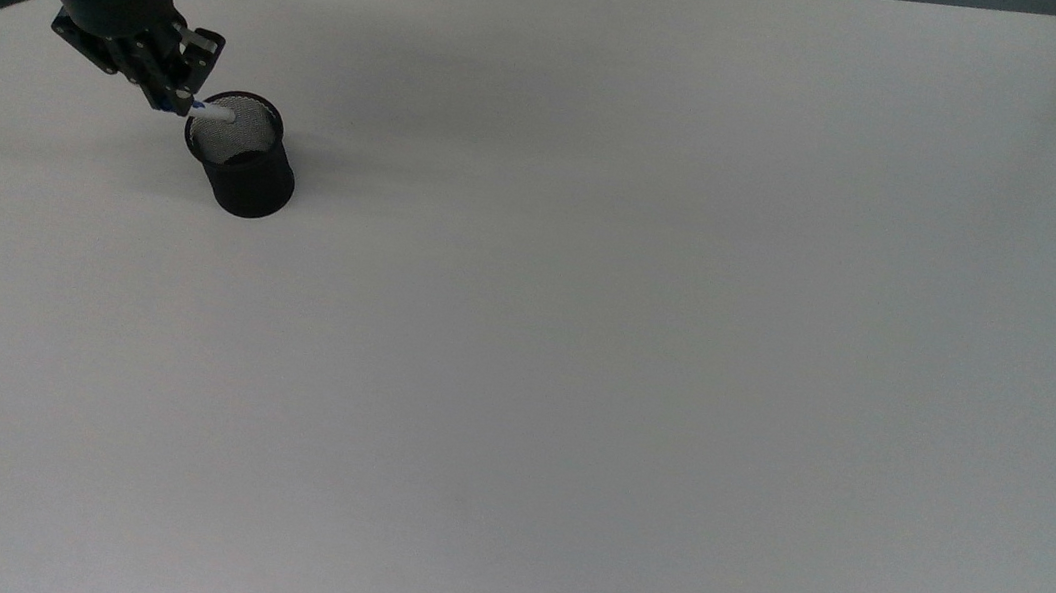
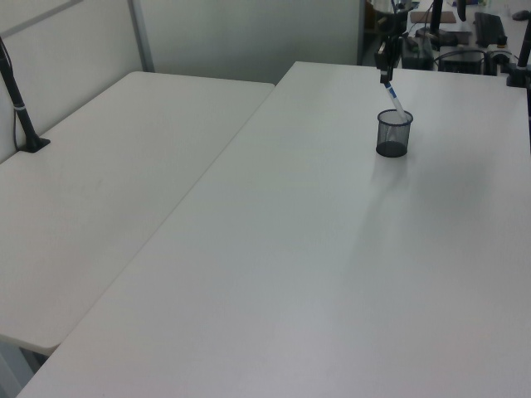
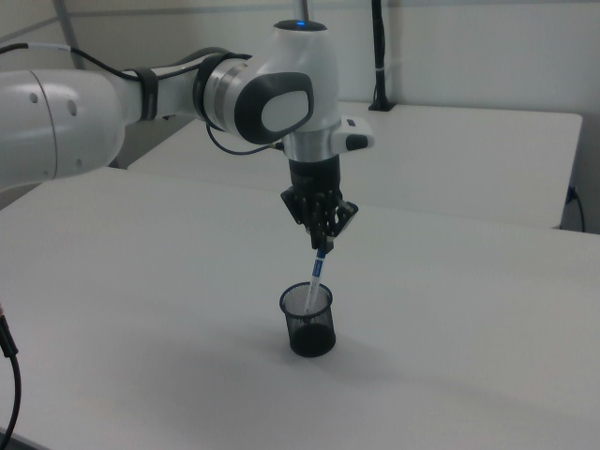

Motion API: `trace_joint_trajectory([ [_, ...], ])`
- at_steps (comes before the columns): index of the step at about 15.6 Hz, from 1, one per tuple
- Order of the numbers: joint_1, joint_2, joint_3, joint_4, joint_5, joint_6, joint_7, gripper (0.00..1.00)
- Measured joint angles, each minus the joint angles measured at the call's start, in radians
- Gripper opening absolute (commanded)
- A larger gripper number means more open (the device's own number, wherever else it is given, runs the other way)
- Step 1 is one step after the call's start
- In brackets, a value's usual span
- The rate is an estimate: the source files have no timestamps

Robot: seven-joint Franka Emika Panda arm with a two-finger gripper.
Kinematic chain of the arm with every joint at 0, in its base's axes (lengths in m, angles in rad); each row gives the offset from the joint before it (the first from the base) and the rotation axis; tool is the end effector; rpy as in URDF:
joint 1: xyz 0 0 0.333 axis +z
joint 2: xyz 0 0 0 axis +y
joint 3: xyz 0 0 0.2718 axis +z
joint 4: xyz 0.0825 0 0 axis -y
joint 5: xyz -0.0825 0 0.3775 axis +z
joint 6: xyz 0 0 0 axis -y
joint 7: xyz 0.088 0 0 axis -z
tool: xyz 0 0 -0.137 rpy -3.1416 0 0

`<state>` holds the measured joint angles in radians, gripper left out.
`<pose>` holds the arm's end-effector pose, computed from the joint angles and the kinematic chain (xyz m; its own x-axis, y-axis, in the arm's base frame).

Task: Remove the marker
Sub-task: 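Lift the marker straight up out of the mesh cup, then carry the marker beside the cup and lower it to the table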

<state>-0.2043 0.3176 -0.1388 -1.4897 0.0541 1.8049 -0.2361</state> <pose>0.6046 -0.2008 0.4216 0.9937 -0.1124 0.0029 -0.1124 -0.9936 -0.0090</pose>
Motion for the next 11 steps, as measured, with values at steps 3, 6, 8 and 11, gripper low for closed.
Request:
trace_joint_trajectory([
  [3, 0.0, -0.014, -0.003, 0.0, 0.023, -0.001, -0.004, 0.09],
  [6, 0.002, -0.02, -0.003, 0.006, 0.051, -0.002, -0.004, 0.09],
  [8, 0.005, -0.028, -0.003, 0.015, 0.071, -0.03, -0.004, 0.09],
  [11, 0.01, -0.05, -0.003, 0.05, 0.086, -0.096, -0.004, 0.09],
])
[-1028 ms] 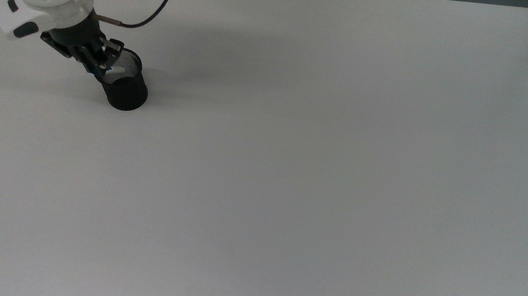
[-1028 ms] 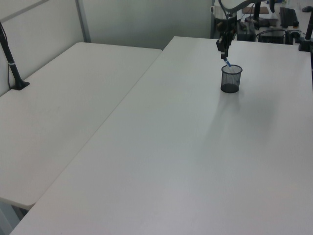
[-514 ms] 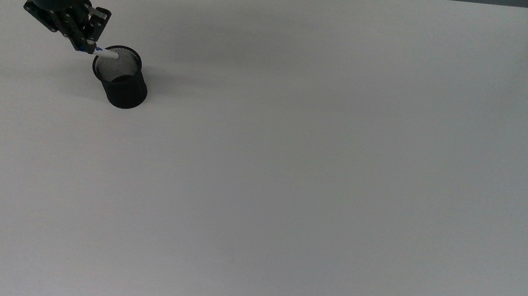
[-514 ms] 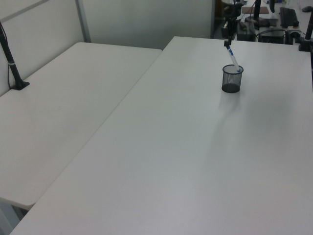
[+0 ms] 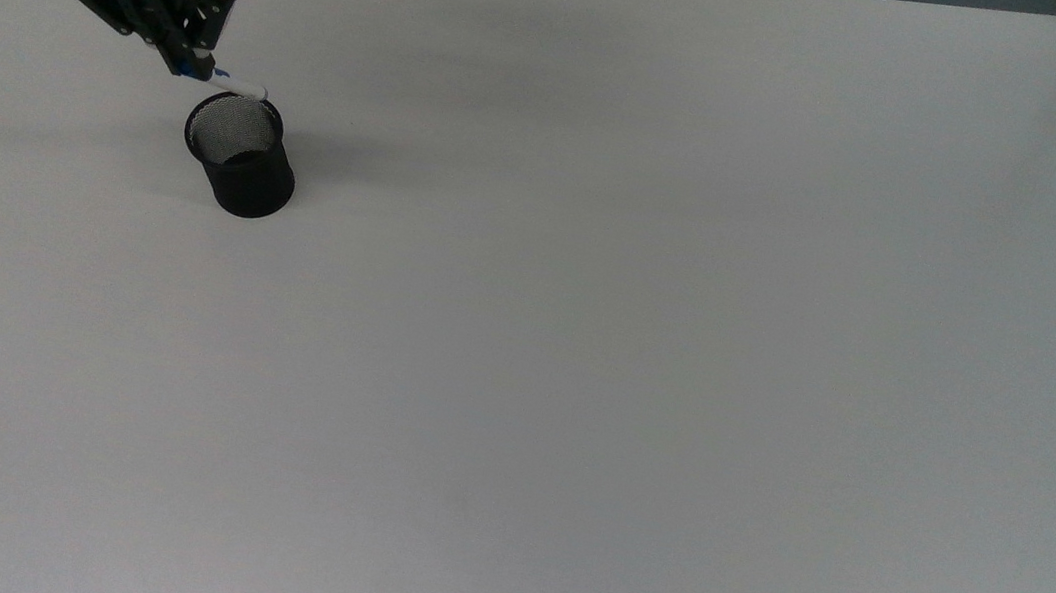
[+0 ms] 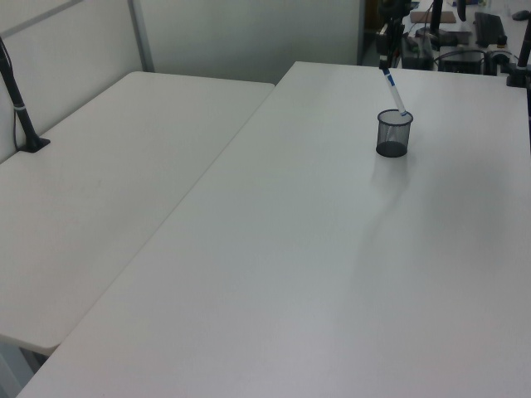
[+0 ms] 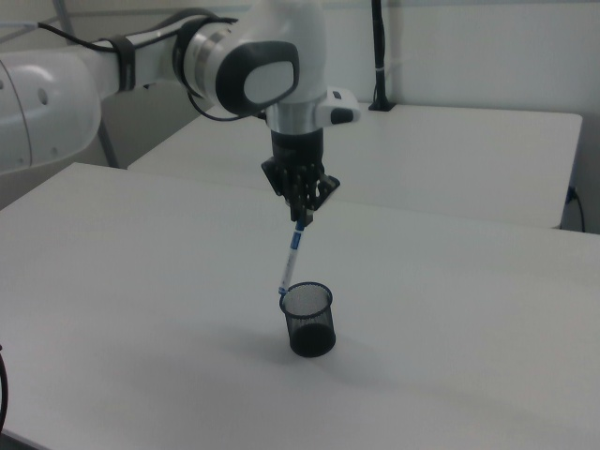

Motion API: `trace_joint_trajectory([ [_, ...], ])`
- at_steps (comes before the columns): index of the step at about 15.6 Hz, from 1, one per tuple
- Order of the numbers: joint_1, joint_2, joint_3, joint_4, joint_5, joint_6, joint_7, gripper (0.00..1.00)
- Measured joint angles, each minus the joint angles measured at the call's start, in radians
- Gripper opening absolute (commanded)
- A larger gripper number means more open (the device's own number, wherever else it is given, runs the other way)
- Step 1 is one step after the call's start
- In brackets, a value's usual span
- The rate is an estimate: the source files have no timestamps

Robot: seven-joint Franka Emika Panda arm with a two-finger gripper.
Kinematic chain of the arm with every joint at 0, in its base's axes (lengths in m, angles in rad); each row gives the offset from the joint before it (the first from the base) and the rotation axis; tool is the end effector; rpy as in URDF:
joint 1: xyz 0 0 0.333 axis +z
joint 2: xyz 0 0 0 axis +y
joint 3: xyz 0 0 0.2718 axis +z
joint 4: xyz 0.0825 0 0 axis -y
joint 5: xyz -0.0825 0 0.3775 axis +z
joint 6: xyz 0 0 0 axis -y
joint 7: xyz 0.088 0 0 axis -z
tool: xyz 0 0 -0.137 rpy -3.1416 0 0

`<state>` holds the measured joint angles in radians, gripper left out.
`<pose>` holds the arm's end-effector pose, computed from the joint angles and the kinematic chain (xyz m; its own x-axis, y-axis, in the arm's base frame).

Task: Remove the marker
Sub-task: 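Carry the marker beside the cup and lower it to the table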

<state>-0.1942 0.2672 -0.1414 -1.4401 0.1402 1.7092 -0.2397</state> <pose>0.5980 -0.1817 0.4690 0.9934 -0.1110 0.0278 -0.1078 -0.9894 -0.0977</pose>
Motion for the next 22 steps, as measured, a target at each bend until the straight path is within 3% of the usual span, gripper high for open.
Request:
trace_joint_trajectory([
  [4, 0.033, -0.018, 0.0, 0.021, 0.001, -0.088, 0.0, 0.09],
  [9, 0.143, 0.006, 0.001, 0.008, 0.001, -0.192, 0.021, 0.09],
  [17, 0.274, 0.158, 0.002, -0.011, 0.0, -0.195, 0.081, 0.1],
  [22, 0.332, 0.204, 0.002, -0.013, -0.048, -0.195, 0.095, 0.12],
])
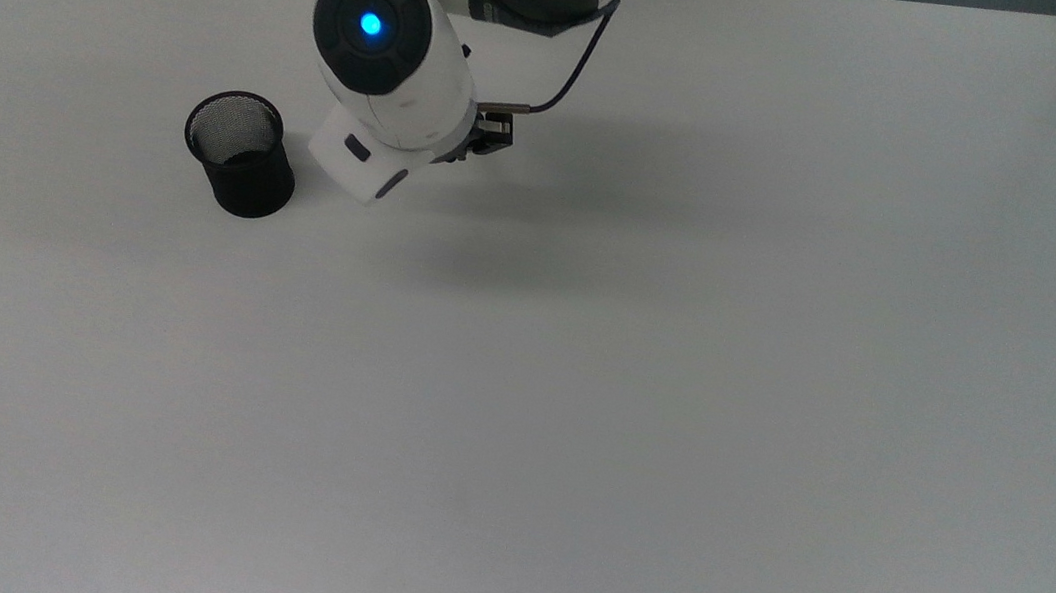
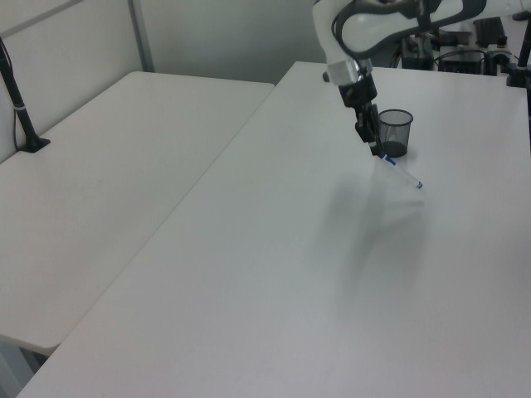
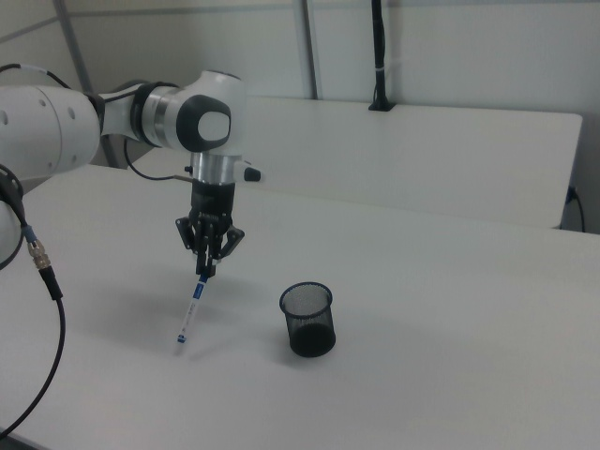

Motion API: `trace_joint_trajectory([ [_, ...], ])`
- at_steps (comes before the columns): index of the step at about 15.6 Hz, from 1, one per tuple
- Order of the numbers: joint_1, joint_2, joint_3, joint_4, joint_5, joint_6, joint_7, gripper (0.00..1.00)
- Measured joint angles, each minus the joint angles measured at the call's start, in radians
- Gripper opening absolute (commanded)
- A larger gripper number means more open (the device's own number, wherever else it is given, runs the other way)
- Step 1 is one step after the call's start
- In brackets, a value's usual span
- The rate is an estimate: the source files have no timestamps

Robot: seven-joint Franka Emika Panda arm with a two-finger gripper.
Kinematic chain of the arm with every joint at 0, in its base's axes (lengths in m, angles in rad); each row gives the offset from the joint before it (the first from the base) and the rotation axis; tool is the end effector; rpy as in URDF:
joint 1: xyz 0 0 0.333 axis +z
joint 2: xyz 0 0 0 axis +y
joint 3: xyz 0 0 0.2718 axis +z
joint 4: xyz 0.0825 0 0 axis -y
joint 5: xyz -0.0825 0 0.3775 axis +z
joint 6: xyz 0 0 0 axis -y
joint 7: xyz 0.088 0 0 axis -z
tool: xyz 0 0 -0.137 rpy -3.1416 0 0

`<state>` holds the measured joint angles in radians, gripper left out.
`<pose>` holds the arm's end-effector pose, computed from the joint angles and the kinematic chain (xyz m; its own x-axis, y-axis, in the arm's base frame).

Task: Remove the marker
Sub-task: 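Carry the marker beside the cup and lower it to the table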

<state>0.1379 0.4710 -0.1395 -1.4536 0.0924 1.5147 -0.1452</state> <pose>0.6057 0.0208 0.3258 0.9120 0.1373 -0.3866 0.1150 -0.9901 -0.0805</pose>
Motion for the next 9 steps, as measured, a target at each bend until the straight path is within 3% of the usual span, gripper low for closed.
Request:
trace_joint_trajectory([
  [4, 0.024, 0.044, 0.0, 0.0, -0.004, 0.032, 0.008, 0.48],
  [6, 0.026, 0.049, 0.0, 0.0, -0.004, 0.035, 0.024, 0.58],
  [9, 0.026, 0.054, 0.0, 0.0, -0.004, 0.035, 0.041, 0.64],
])
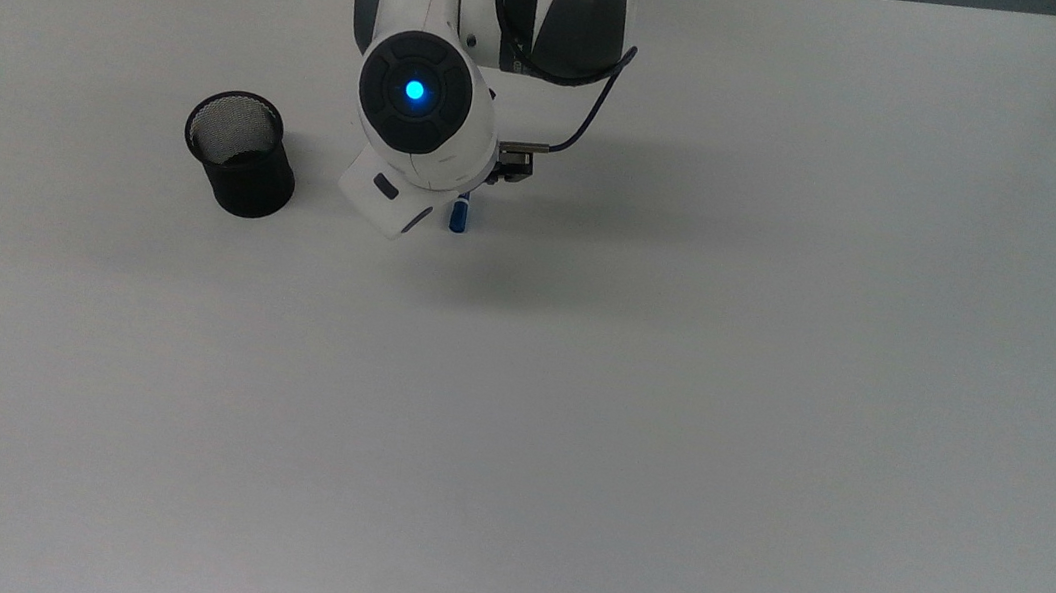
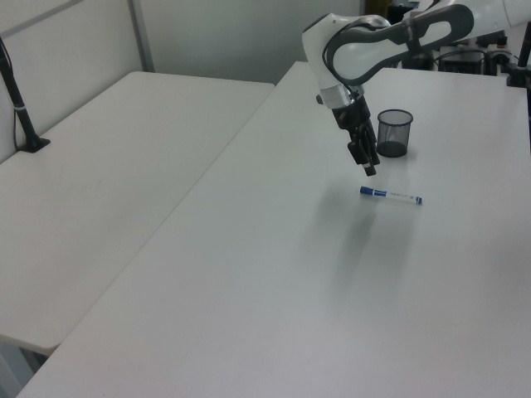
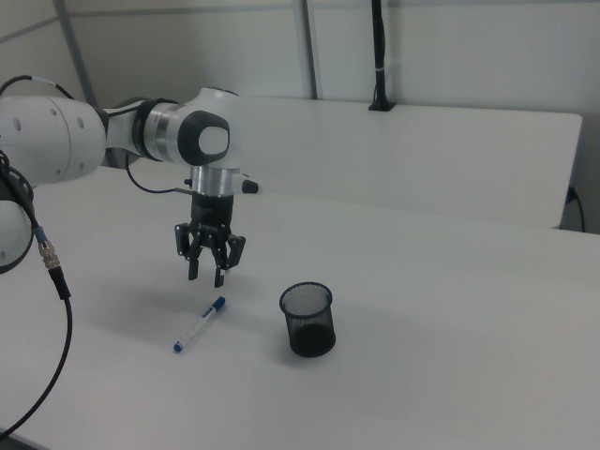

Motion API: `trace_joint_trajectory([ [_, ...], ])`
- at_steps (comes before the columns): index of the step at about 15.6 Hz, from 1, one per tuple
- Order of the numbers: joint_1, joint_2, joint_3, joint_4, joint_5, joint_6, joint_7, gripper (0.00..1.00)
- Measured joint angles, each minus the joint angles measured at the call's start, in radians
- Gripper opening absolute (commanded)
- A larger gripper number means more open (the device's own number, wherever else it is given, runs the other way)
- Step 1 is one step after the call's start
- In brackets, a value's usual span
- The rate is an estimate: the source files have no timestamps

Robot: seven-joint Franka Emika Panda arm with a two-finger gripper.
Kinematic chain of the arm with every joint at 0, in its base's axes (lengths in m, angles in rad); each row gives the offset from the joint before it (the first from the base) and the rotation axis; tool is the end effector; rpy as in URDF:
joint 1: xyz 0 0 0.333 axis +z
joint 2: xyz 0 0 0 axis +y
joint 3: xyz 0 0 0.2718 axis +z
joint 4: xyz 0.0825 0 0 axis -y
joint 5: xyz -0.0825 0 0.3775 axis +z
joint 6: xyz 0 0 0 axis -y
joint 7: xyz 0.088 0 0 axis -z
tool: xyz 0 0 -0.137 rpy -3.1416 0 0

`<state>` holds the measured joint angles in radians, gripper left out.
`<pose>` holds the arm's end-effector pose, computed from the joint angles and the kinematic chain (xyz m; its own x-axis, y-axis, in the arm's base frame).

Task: Remove the marker
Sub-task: 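Carry the marker beside the cup and lower it to the table, then open the gripper to release the marker and raise it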

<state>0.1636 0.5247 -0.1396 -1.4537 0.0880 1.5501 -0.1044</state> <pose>0.6094 0.0355 0.2941 0.9060 0.1161 -0.4071 0.1031 -0.9932 -0.0539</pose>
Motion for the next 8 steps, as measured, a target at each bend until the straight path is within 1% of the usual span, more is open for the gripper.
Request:
trace_joint_trajectory([
  [1, 0.0, 0.002, 0.0, 0.0, 0.0, 0.0, 0.002, 0.67],
  [4, 0.0, 0.004, 0.0, 0.002, 0.0, 0.0, 0.009, 1.0],
  [6, -0.002, -0.004, -0.005, 0.013, 0.0, 0.002, 0.041, 1.0],
  [8, -0.01, -0.038, -0.012, 0.026, -0.003, 0.004, 0.082, 1.0],
])
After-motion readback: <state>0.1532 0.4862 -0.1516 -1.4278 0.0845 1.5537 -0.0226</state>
